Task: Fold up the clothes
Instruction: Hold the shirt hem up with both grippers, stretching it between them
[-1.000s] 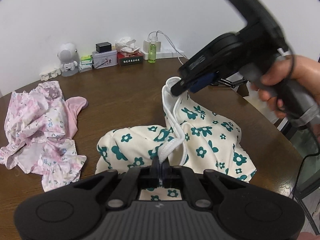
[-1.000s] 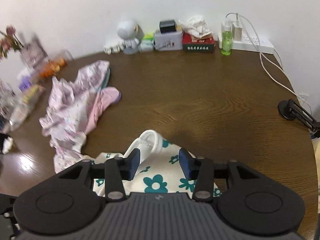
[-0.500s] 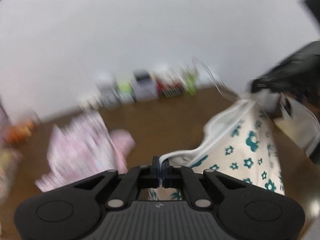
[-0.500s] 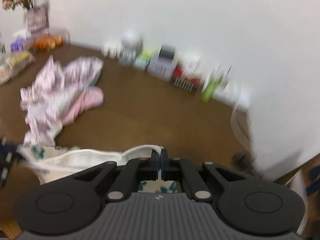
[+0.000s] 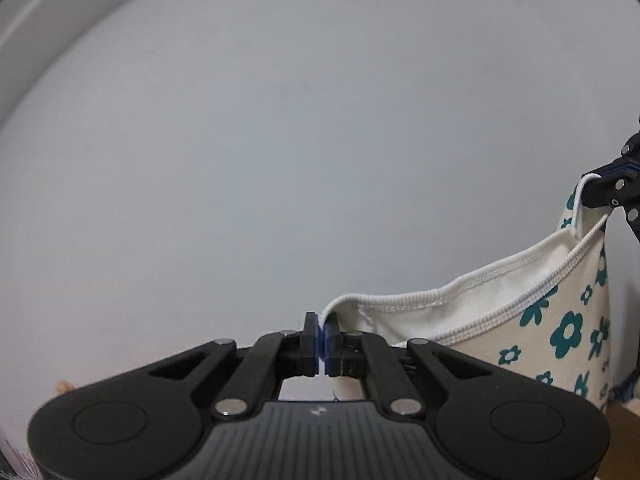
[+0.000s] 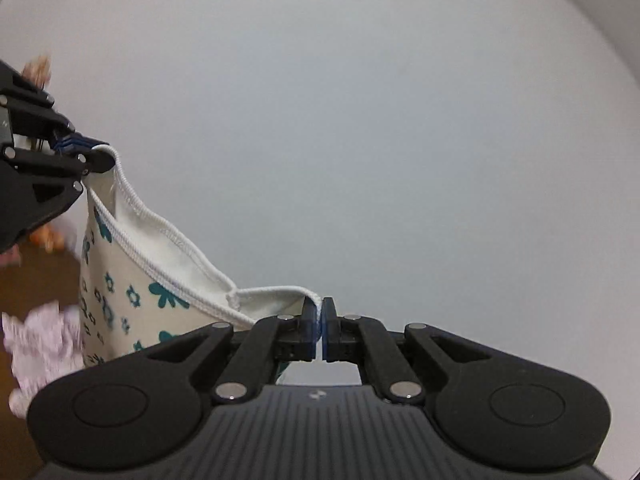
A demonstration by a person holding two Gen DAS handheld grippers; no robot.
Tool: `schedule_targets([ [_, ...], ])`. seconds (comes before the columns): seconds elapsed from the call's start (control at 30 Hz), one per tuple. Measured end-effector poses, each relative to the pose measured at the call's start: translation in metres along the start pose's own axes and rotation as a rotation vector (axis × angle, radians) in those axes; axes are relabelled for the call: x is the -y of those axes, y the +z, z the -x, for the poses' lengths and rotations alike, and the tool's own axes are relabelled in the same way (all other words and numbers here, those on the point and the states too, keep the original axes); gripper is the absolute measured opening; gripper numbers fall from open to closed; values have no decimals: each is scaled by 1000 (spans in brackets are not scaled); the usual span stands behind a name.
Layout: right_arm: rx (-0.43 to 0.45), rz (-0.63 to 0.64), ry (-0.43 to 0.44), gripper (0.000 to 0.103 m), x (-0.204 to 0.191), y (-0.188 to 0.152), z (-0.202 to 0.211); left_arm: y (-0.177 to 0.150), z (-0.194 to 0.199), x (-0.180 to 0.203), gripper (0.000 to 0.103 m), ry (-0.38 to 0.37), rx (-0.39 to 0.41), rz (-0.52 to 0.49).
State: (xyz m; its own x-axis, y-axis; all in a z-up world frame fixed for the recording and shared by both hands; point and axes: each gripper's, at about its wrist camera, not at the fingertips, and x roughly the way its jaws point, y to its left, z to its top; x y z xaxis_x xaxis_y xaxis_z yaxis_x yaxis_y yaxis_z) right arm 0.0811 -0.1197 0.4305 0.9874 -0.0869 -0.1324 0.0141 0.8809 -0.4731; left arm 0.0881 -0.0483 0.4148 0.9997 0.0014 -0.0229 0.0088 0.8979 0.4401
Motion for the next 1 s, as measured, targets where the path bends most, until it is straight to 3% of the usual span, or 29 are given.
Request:
schedule_targets([
  [0.2, 17, -119, 25, 1, 36, 10, 11, 16, 15, 7, 1, 6, -1, -70],
  [0.4, -15, -162, 29, 2, 52, 11, -19, 15, -14, 15, 2, -7, -56, -56],
  [0.67, -108, -162, 50, 2, 35, -11, -136, -18, -124, 39, 2, 16, -126, -36],
  [0.77, -145, -142, 28, 1, 19, -24, -197, -34, -173, 64, 2, 63, -134, -100],
  [0.83, -134, -142, 18, 1, 15, -24, -226, -27, -188, 63, 2, 62, -96, -47],
  [0.9, -45, -224, 21, 1, 28, -12, -235, -11, -194, 55, 1, 76, -25, 35],
  [0.97, -85, -92, -28, 1, 13, -7, -257, -3, -203, 65, 1, 89, -19, -49],
  [1.0, -70, -55, -35, 1, 7, -5, -261, 1, -205, 65, 1, 91, -11, -45],
])
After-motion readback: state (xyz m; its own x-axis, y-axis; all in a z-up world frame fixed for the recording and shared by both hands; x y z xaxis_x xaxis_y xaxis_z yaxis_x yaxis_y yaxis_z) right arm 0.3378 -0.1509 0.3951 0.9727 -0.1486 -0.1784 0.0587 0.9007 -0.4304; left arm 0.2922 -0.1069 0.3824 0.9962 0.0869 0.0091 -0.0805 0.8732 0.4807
